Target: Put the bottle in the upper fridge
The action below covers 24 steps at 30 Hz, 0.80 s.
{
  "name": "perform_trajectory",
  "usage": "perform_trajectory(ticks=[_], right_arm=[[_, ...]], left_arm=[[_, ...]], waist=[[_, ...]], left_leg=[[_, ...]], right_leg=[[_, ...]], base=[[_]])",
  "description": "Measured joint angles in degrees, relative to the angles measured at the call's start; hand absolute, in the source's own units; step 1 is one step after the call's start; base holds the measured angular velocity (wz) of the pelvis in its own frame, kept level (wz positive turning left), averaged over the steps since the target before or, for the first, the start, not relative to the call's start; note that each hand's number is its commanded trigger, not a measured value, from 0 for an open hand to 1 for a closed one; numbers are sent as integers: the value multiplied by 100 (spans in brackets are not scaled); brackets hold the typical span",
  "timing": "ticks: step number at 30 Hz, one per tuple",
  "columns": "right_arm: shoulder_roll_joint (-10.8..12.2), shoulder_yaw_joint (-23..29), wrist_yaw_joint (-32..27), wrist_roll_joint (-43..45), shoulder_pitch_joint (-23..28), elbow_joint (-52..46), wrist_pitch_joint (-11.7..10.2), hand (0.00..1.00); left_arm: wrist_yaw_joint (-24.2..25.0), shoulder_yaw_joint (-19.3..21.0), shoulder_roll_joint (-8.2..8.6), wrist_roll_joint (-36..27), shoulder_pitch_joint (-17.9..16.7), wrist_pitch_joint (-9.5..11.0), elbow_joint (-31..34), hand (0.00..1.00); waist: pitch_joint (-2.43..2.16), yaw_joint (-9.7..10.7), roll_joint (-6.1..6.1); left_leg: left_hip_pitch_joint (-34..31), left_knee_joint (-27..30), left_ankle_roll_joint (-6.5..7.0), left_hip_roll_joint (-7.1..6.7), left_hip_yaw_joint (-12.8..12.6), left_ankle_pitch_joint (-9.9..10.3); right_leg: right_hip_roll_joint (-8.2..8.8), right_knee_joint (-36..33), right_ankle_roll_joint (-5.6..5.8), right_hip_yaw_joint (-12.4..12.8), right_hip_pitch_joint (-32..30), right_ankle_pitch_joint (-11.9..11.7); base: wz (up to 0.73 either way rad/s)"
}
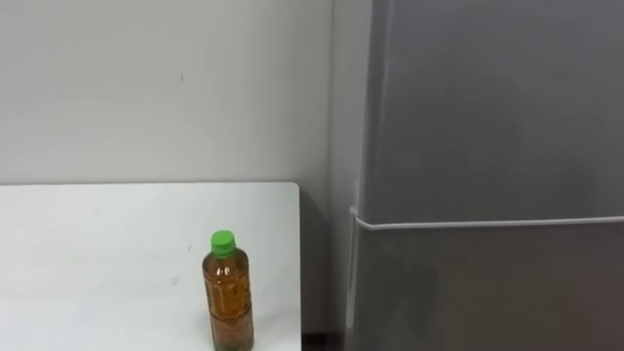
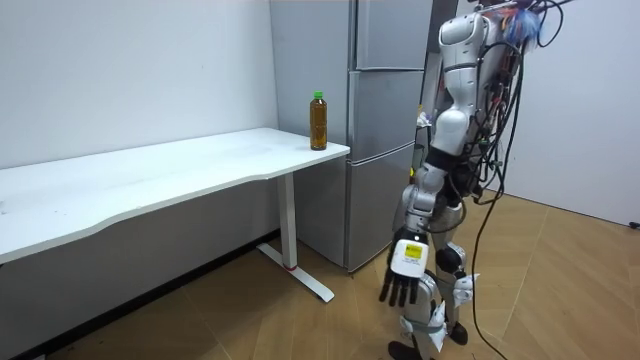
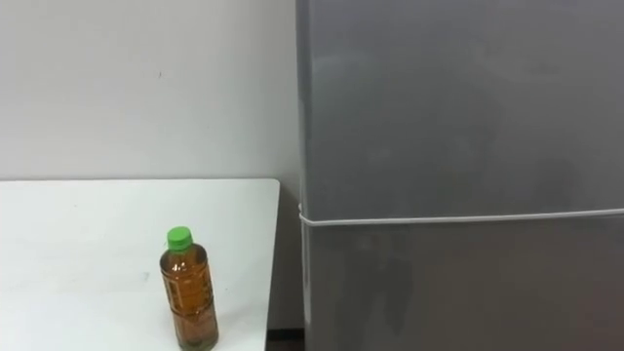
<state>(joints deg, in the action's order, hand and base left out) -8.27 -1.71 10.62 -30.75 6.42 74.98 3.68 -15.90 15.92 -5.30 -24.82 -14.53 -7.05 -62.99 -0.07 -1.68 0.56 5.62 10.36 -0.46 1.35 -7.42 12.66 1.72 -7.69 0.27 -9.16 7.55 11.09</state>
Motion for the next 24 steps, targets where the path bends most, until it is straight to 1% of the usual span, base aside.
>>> perform_trajectory(ticks=[1, 2, 3, 4, 5, 6, 8, 9, 11, 12, 14, 15, 16, 17, 18, 20, 21, 23, 24], right_arm=[[0, 48, 0, -9, 17, -10, 1, 0], [-5, 75, 1, -10, 33, -27, 6, 0], [-15, 84, 2, 2, 39, -42, 13, 0], [-45, 88, 0, 55, 71, -123, 28, 0], [-75, 98, -1, 111, 130, -233, 49, 0], [-84, 112, -6, 132, 176, -305, 68, 0], [-91, 195, -30, 170, 236, -436, 87, 0], [-91, 213, -45, 176, 240, -442, 84, 0], [-93, 321, -63, 202, 268, -483, 79, 0], [-93, 342, -64, 203, 279, -498, 79, 0], [-92, 413, -96, 224, 360, -634, 85, 0], [-92, 423, -119, 225, 379, -657, 82, 0], [-91, 424, -156, 225, 419, -711, 80, 0], [-78, 424, -179, 223, 444, -774, 69, 0], [-73, 425, -178, 218, 452, -788, 65, 0], [-51, 440, -175, 217, 550, -886, 63, 0], [-43, 456, -175, 219, 568, -901, 62, 0], [-46, 464, -178, 248, 598, -933, 62, 0], [-48, 463, -178, 270, 597, -934, 61, 0]], left_arm=[[-95, 61, -41, -255, 14, 71, 146, 0], [-211, 231, -65, -475, 31, 99, 378, 0], [-271, 312, -77, -569, 34, 114, 498, 0], [-396, 446, -117, -730, 75, 166, 655, 0], [-559, 541, -156, -888, 90, 199, 870, 0], [-641, 565, -178, -965, 84, 216, 1008, 0], [-895, 615, -242, -1282, 76, 337, 1444, 0], [-945, 632, -248, -1347, 83, 365, 1535, 0], [-1096, 637, -251, -1559, 77, 506, 1849, 0], [-1136, 642, -251, -1635, 77, 517, 1943, 0], [-1337, 644, -251, -1888, 36, 584, 2404, 0], [-1397, 642, -251, -1949, 29, 619, 2500, 0], [-1540, 648, -251, -1991, 26, 643, 2723, 0], [-1685, 663, -252, -1992, 32, 713, 2936, 0], [-1741, 692, -251, -1994, 36, 741, 3045, 0], [-1970, 875, -253, -1996, 74, 797, 3564, 0], [-2034, 884, -267, -1997, 74, 842, 3698, 0], [-2275, 873, -372, -1990, 111, 922, 4250, 0], [-2319, 876, -406, -1980, 123, 928, 4368, 0]], waist=[[4, -10, -3], [-3, -40, -25], [-1, -47, -27], [1, -54, -48], [-10, -53, -92], [-13, -57, -106], [-18, -41, -167], [-19, -38, -184], [-6, -37, -217], [-6, -36, -228], [-2, -39, -246], [-6, -32, -263], [1, -44, -257], [0, -64, -267], [-2, -91, -264], [-16, -148, -226], [-17, -166, -222], [-16, -191, -213], [-17, -203, -215]], left_leg=[[0, 0, 0, -4, 17, 0], [0, 1, 0, -4, 4, 0], [-1, -2, 0, -4, 3, 0], [0, -9, 1, -4, -7, 0], [-1, -11, 1, -4, -9, 0], [-2, -11, 1, -4, -2, 0], [-4, -13, 1, -6, 3, 0], [-3, -16, 1, -7, 5, 0], [8, -32, 1, -8, 7, -1], [9, -32, 1, -7, 8, -1], [7, -33, 1, -7, 12, -2], [9, -32, 1, -8, 11, -1], [7, -34, 1, -8, 6, -1], [4, -41, 1, -7, 7, -2], [5, -50, 1, -7, 5, -2], [15, -58, 1, -8, 0, -2], [17, -56, 1, -8, 2, -2], [12, -45, 2, -15, 10, -2], [14, -46, 2, -14, 9, -2]], right_leg=[[7, -2, 0, -38, 11, 0], [6, -5, 2, -31, 9, 1], [6, -5, 2, -28, 5, 1], [6, -6, 3, -16, -16, 2], [6, -9, 3, -4, -22, 2], [5, -15, 3, 0, -22, 1], [3, -18, 4, 2, -17, 0], [3, -19, 4, -5, -16, 0], [3, -16, 4, -9, -11, 0], [2, -15, 4, -8, -12, 0], [2, -11, 4, -14, -15, 0], [3, -12, 4, -11, -17, 0], [1, -13, 4, 9, -30, 0], [1, -16, 4, 11, -46, 0], [0, -18, 4, 18, -57, 0], [1, -17, 4, 30, -56, 1], [1, -17, 4, 30, -50, 1], [7, -18, 4, 28, -50, 0], [7, -24, 4, 35, -50, 0]], base=[[8], [5], [0], [-5], [-6], [-4], [0], [0], [0], [0], [0], [0], [-4], [-5], [-5], [-4], [0], [0], [0]])
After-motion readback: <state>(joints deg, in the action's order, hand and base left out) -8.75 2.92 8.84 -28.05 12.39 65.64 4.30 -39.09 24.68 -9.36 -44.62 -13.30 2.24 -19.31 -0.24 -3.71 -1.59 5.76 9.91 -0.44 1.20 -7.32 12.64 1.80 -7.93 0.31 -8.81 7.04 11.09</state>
